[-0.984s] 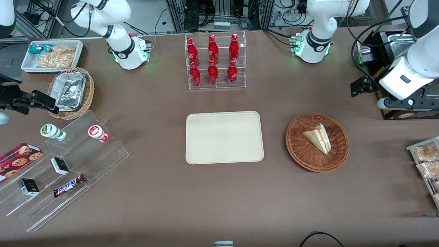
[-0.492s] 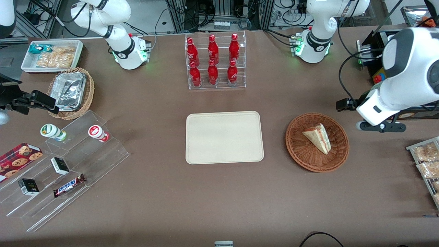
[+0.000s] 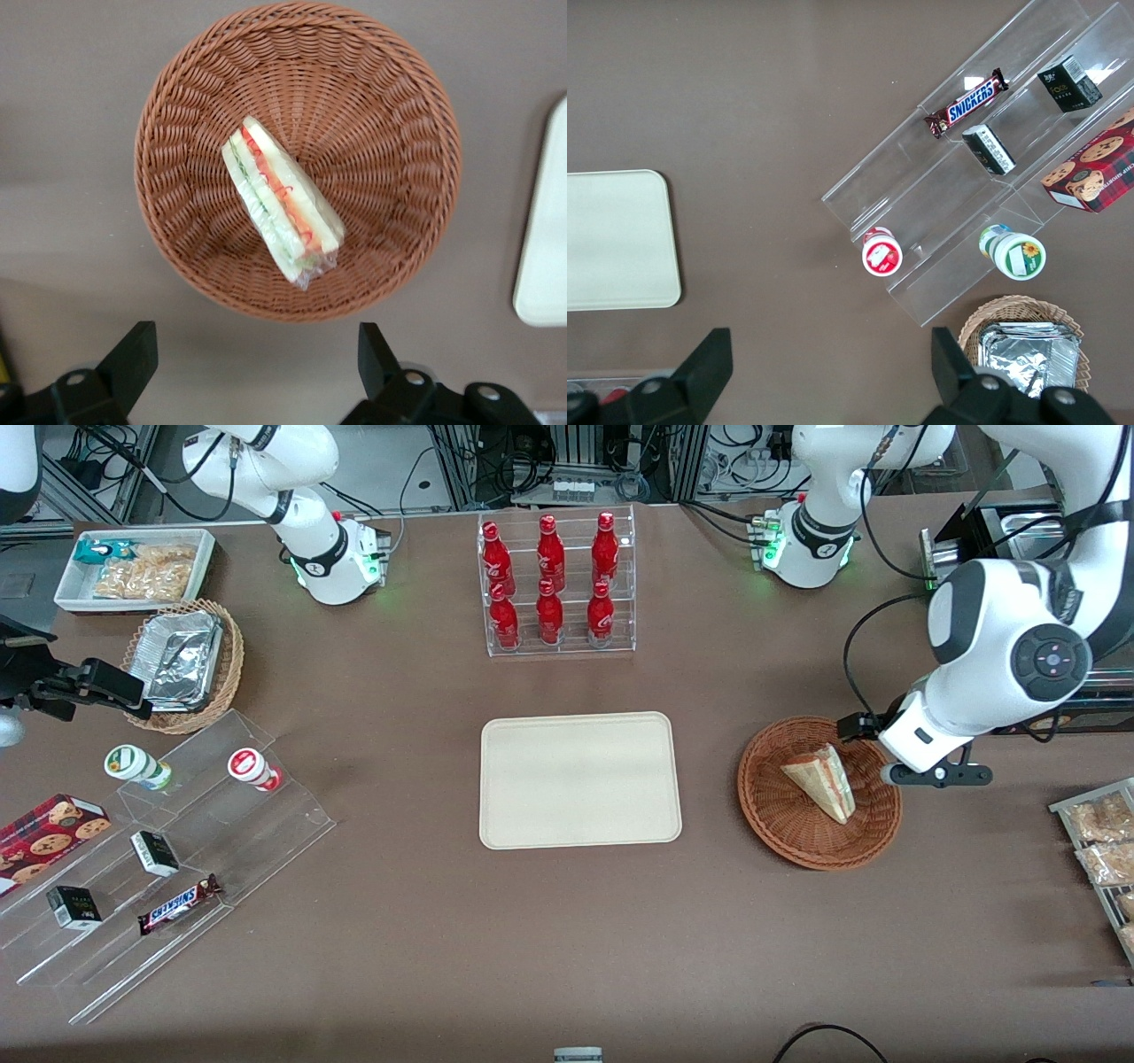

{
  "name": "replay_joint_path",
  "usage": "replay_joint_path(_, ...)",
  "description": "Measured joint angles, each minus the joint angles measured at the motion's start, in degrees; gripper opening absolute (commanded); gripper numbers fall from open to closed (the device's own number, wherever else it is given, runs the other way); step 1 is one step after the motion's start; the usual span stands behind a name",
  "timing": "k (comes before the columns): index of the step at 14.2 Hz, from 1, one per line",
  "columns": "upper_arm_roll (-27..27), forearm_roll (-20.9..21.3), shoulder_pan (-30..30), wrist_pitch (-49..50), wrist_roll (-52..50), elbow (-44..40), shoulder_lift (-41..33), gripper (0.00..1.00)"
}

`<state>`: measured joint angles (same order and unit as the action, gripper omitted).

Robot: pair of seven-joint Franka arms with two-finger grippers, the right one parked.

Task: Place sandwich from basket to tray
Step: 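Lower the left gripper and grasp the wrapped sandwich's edge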

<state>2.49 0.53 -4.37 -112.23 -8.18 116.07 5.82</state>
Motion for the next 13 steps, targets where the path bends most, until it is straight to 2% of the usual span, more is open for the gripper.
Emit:
replay_joint_path(7, 0.3, 0.0, -0.5, -15.2, -20.9, 11.1, -1.8, 1.0)
replay_joint_path(13, 0.3, 0.0, -1.1, -23.3, -44.5, 14.1, -0.8, 1.0)
